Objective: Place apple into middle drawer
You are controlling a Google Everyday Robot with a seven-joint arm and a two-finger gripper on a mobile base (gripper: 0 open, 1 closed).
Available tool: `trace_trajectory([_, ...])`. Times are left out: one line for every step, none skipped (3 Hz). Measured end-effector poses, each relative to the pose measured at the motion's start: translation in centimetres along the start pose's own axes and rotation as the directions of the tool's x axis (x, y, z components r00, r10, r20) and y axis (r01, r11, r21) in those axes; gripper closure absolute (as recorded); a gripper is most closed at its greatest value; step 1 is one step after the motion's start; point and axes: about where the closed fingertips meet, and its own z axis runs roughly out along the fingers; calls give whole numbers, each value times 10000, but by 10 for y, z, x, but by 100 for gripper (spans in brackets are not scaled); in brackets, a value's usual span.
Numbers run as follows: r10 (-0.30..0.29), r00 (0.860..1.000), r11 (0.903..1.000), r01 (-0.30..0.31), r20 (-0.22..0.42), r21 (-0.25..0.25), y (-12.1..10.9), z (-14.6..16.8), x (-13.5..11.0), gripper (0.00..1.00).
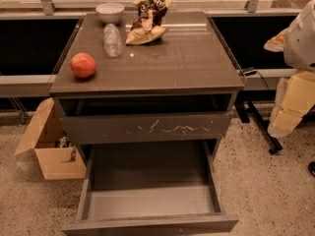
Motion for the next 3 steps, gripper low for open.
trace_trajectory([0, 10000, 10000, 0, 0, 0, 0, 0, 0, 0])
trace_trajectory([84, 9996, 9997, -89, 261, 209, -17, 14, -13, 0])
trace_trajectory([477, 9897, 9972, -549, 1347, 506, -54, 47, -49, 0])
